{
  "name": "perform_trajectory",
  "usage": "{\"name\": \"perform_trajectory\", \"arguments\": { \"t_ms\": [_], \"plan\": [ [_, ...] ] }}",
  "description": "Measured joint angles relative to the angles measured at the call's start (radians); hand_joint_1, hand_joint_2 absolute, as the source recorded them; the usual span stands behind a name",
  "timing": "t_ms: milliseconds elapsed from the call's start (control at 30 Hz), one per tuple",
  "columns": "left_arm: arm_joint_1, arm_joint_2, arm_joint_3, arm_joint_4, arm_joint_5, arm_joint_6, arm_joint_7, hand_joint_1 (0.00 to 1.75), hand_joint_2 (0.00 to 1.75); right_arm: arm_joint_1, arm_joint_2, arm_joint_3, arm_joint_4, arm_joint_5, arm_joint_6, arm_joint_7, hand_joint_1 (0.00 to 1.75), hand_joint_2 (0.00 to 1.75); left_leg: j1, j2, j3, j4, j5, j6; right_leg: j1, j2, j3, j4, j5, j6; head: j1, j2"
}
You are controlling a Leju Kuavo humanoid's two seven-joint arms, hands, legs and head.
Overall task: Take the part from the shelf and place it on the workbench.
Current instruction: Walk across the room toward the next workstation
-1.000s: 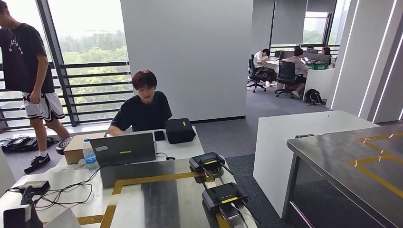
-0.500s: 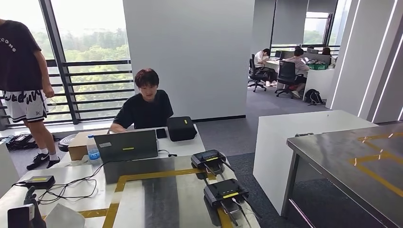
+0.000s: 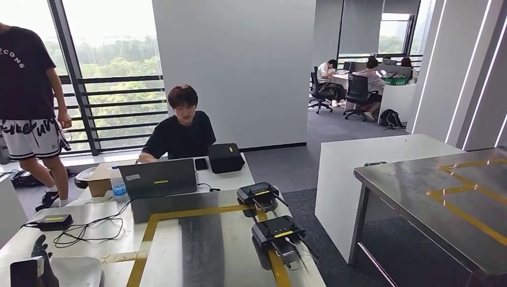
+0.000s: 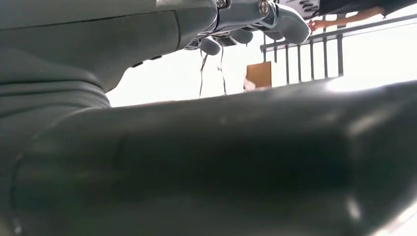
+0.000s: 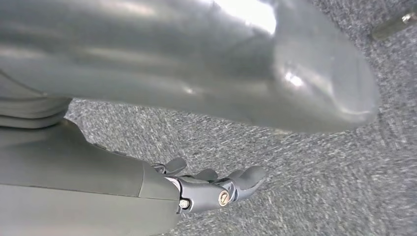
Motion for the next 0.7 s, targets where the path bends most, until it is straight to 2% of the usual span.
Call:
{"name": "perform_trajectory", "arguments": {
  "t_ms": [67, 100, 133, 167, 233, 267, 300, 333, 367, 433, 467, 500, 533, 600, 633, 667, 700],
  "plan": [
    [0.000, -0.001, 0.000, 0.000, 0.000, 0.000, 0.000, 0.00, 0.00, 0.001, 0.000, 0.000, 0.000, 0.000, 0.000, 0.000, 0.00, 0.00, -0.003, 0.000, -0.010, 0.000, 0.016, 0.017, -0.001, 0.001, -0.003, -0.005, 0.013, 0.014, 0.000, 0.000],
    [-0.001, -0.002, 0.000, 0.000, 0.000, 0.000, 0.000, 0.00, 0.00, 0.001, 0.000, 0.000, 0.000, 0.000, 0.000, 0.000, 0.00, 0.00, -0.002, 0.001, -0.014, -0.002, 0.026, 0.025, -0.002, 0.001, -0.007, -0.003, 0.010, 0.020, 0.000, 0.000],
    [-0.002, -0.003, 0.000, 0.000, 0.000, 0.000, 0.000, 0.00, 0.00, 0.002, 0.000, 0.000, 0.000, 0.000, -0.001, 0.000, 0.00, 0.00, 0.000, 0.003, -0.020, -0.005, 0.036, 0.033, -0.003, 0.001, -0.016, 0.013, -0.009, 0.027, 0.001, 0.000],
    [-0.003, -0.004, 0.000, 0.001, 0.000, 0.000, 0.000, 0.00, 0.00, 0.001, 0.000, 0.000, 0.000, 0.000, -0.001, 0.000, 0.00, 0.00, 0.002, 0.004, -0.029, -0.007, 0.048, 0.040, -0.005, 0.001, -0.030, 0.047, -0.044, 0.032, 0.002, 0.000],
    [-0.004, -0.005, 0.000, 0.001, 0.000, 0.000, 0.000, 0.00, 0.00, 0.001, 0.000, 0.000, 0.000, 0.000, -0.001, 0.000, 0.00, 0.00, 0.002, 0.005, -0.051, -0.006, 0.067, 0.047, -0.008, 0.000, -0.066, 0.169, -0.141, 0.041, 0.003, 0.000],
    [-0.003, -0.005, 0.000, 0.002, 0.000, 0.000, 0.000, 0.00, 0.00, 0.001, 0.000, 0.000, 0.000, 0.000, 0.000, 0.000, 0.00, 0.00, 0.001, 0.006, -0.065, -0.005, 0.077, 0.047, -0.009, 0.000, -0.078, 0.229, -0.173, 0.044, 0.003, 0.000],
    [-0.002, -0.005, 0.000, 0.003, 0.000, 0.000, 0.000, 0.00, 0.00, 0.001, 0.000, 0.000, 0.000, 0.000, 0.000, 0.000, 0.00, 0.00, 0.001, 0.006, -0.079, -0.003, 0.086, 0.046, -0.009, 0.000, -0.079, 0.266, -0.186, 0.046, 0.003, 0.000],
    [-0.002, -0.005, 0.000, 0.004, 0.000, 0.000, 0.000, 0.00, 0.00, 0.001, 0.000, 0.000, 0.000, 0.000, 0.000, 0.000, 0.00, 0.00, 0.001, 0.006, -0.092, -0.001, 0.094, 0.044, -0.009, 0.000, -0.062, 0.267, -0.180, 0.045, 0.003, 0.000],
    [-0.001, -0.005, 0.000, 0.004, 0.000, 0.000, 0.000, 0.00, 0.00, 0.001, 0.000, 0.000, 0.000, 0.000, 0.000, 0.000, 0.00, 0.00, 0.001, 0.006, -0.104, 0.001, 0.102, 0.042, -0.009, 0.000, -0.027, 0.232, -0.159, 0.044, 0.003, 0.000],
    [-0.001, -0.005, 0.000, 0.004, -0.001, 0.000, 0.000, 0.00, 0.00, -0.001, 0.000, 0.000, 0.000, 0.000, 0.000, 0.000, 0.00, 0.00, 0.001, 0.006, -0.123, 0.005, 0.117, 0.034, -0.006, 0.000, 0.074, 0.095, -0.130, 0.034, 0.004, 0.000],
    [-0.001, -0.005, 0.000, 0.004, -0.001, 0.000, 0.000, 0.00, 0.00, -0.002, 0.000, 0.000, 0.000, 0.000, 0.000, 0.000, 0.00, 0.00, 0.000, 0.006, -0.128, 0.005, 0.125, 0.029, -0.004, 0.000, 0.110, 0.041, -0.124, 0.027, 0.003, 0.000],
    [-0.002, -0.006, 0.000, 0.004, -0.001, 0.000, 0.000, 0.00, 0.00, -0.003, -0.001, 0.000, 0.000, 0.000, 0.001, 0.000, 0.00, 0.00, 0.001, 0.006, -0.131, 0.005, 0.132, 0.022, 0.000, 0.001, 0.130, 0.005, -0.126, 0.019, 0.003, 0.000],
    [-0.002, -0.006, 0.000, 0.004, -0.002, 0.000, 0.000, 0.00, 0.00, -0.003, -0.001, 0.000, 0.000, 0.000, 0.001, 0.000, 0.00, 0.00, 0.001, 0.007, -0.133, 0.002, 0.140, 0.015, 0.003, 0.001, 0.132, -0.006, -0.126, 0.011, 0.003, 0.000],
    [-0.003, -0.006, 0.000, 0.004, -0.003, 0.001, 0.000, 0.00, 0.00, -0.002, 0.000, 0.000, 0.000, 0.000, 0.001, 0.000, 0.00, 0.00, 0.003, 0.006, -0.136, -0.003, 0.150, 0.002, 0.003, 0.001, 0.123, -0.012, -0.109, -0.004, 0.002, 0.000],
    [-0.002, -0.004, 0.000, 0.004, -0.003, 0.001, 0.000, 0.00, 0.00, -0.003, -0.001, 0.000, 0.000, 0.000, 0.001, 0.000, 0.00, 0.00, 0.003, 0.005, -0.142, 0.005, 0.136, -0.004, 0.001, 0.000, 0.116, -0.016, -0.097, -0.012, 0.002, 0.000],
    [-0.003, -0.003, 0.000, 0.005, -0.003, 0.001, 0.000, 0.00, 0.00, -0.003, -0.001, 0.000, 0.000, 0.000, 0.002, 0.000, 0.00, 0.00, 0.004, 0.004, -0.153, 0.031, 0.104, -0.009, -0.002, -0.002, 0.108, -0.021, -0.084, -0.018, 0.001, 0.000],
    [-0.002, -0.002, 0.000, 0.005, -0.003, 0.002, 0.000, 0.00, 0.00, -0.003, -0.001, 0.000, 0.000, 0.000, 0.002, 0.000, 0.00, 0.00, 0.005, 0.003, -0.167, 0.077, 0.056, -0.013, -0.003, -0.003, 0.097, -0.023, -0.072, -0.023, 0.001, 0.000]
  ]
}}
